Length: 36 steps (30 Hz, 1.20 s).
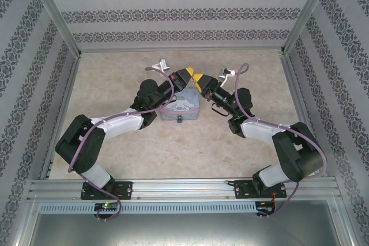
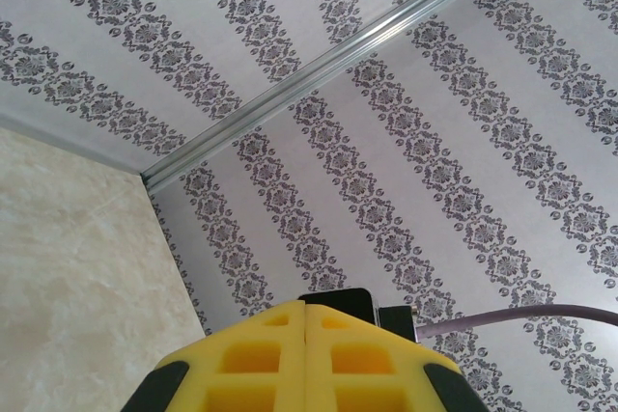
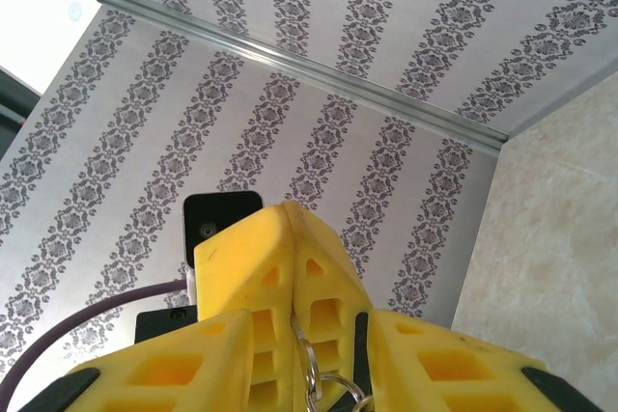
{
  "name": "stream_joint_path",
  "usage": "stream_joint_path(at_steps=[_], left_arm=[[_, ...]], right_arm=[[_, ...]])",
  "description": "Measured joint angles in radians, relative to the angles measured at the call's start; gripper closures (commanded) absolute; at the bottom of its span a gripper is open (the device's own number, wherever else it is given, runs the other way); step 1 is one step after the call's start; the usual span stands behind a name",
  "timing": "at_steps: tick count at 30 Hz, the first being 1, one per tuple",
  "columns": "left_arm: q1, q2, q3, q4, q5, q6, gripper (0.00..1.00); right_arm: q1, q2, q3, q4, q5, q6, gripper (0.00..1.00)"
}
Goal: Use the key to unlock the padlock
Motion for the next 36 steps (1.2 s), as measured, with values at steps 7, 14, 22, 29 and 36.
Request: stream_joint_path(at_steps=[7,14,22,29,36], left_arm=[[0.0,0.0,0.0,0.0,0.0,0.0,1.0],[0.0,0.0,0.0,0.0,0.0,0.0,1.0],[0.0,0.002,0.0,-0.001,0.0,0.0,1.0],[0.0,0.006,0.0,-0.001,-0.008,0.0,1.0],[0.0,0.009,0.0,-0.001,-0.014,0.0,1.0]], right_arm=[[0.009,0.006,-0.008,0.014,0.0,0.0,0.66],[0.009,0.02,-0.015,0.018,0.0,0.0,0.69],[0.009,0.031,-0.015,0.043,0.0,0.014,0.76],[0.009,0.04,-0.015,0.062,0.0,0.019,0.82],[0.009,0.045,-0.015,0.068,0.0,0.022,0.84]])
